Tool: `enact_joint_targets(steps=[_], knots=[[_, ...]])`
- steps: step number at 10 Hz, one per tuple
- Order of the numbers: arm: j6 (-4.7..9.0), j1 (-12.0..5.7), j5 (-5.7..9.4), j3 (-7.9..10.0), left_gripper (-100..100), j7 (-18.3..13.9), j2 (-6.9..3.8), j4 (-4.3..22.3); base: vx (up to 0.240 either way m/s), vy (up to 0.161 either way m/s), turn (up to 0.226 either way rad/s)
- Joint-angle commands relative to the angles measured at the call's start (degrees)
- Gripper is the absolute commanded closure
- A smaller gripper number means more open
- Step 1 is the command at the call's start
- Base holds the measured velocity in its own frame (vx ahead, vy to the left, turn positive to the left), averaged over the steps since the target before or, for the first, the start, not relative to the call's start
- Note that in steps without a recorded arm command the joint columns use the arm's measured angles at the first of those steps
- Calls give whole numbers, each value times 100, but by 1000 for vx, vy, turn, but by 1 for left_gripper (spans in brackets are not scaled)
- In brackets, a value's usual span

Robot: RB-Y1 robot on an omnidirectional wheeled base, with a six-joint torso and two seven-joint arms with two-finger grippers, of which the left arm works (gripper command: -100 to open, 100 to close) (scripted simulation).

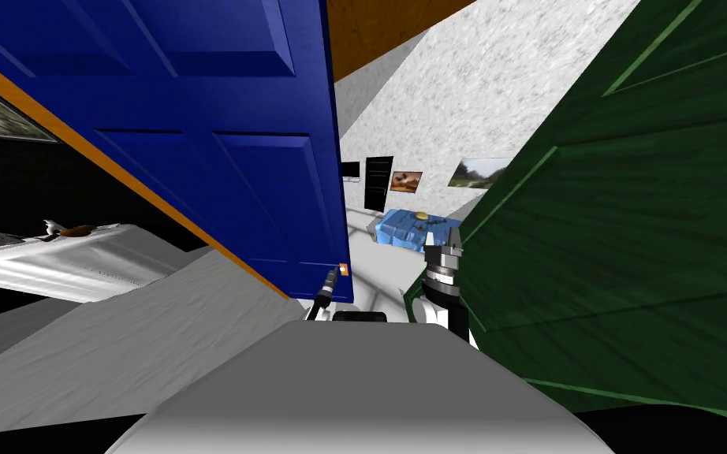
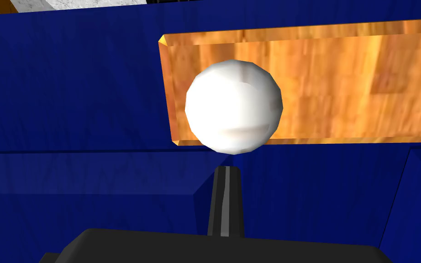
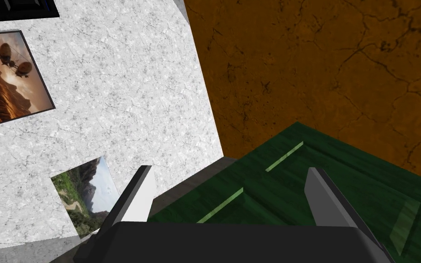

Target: Push the door open

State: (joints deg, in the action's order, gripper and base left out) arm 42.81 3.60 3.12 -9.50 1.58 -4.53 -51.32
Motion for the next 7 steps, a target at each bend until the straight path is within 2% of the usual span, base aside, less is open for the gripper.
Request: enact_joint_targets(steps=[1, 4, 6, 7], knots=[[-24, 41, 27, 0, -100, -8, 7, -53, -59, -57, 99], [-52, 89, 57, 0, -100, -18, 56, -113, -231, -67, 41], [-82, 139, 89, 0, -100, -28, 153, -177, -248, -59, 63], [-59, 108, 81, 3, -100, -24, 125, -125, -105, -28, 12]])
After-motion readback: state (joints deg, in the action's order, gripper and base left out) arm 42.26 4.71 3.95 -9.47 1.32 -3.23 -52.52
